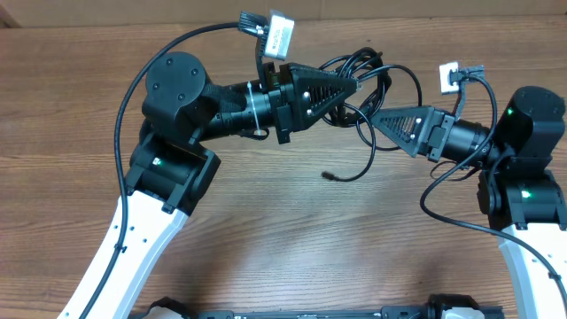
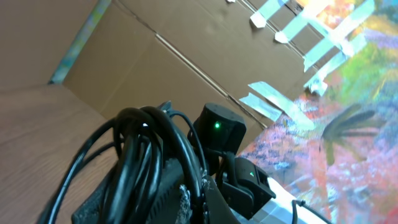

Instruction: Untangle cables

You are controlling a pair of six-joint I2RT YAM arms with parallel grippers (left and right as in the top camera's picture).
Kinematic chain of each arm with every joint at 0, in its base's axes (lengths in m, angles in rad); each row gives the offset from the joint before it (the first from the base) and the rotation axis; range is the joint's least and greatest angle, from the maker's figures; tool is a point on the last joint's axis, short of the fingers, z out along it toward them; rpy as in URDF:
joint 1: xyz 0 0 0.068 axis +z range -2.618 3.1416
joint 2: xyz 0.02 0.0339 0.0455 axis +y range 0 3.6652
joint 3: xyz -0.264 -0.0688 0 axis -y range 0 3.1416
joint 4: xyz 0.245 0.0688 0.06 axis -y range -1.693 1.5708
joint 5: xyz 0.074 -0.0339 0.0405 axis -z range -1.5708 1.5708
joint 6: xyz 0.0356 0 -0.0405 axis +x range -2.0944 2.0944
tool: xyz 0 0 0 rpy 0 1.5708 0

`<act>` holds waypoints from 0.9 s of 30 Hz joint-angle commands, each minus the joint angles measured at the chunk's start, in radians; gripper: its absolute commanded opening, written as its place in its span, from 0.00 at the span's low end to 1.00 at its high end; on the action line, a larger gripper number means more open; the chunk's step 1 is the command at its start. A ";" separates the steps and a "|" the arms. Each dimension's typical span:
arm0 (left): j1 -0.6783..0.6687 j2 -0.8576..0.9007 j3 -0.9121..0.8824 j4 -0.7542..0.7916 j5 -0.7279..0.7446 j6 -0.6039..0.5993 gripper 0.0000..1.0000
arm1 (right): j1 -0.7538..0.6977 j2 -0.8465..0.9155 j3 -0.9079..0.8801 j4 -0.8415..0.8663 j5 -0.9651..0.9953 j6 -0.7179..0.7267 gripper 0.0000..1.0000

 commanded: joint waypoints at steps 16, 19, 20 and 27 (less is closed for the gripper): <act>-0.008 -0.013 0.023 -0.004 0.103 0.130 0.05 | 0.002 -0.006 0.005 0.216 -0.243 -0.064 0.37; -0.008 -0.011 0.023 -0.004 0.103 0.130 0.05 | 0.002 -0.006 0.005 0.215 -0.244 -0.060 0.26; -0.008 -0.010 0.023 -0.004 0.102 0.130 0.05 | 0.002 -0.006 0.005 0.215 -0.245 -0.060 0.23; -0.008 -0.008 0.023 -0.003 0.102 0.129 0.09 | 0.002 -0.006 0.005 0.214 -0.246 -0.056 0.14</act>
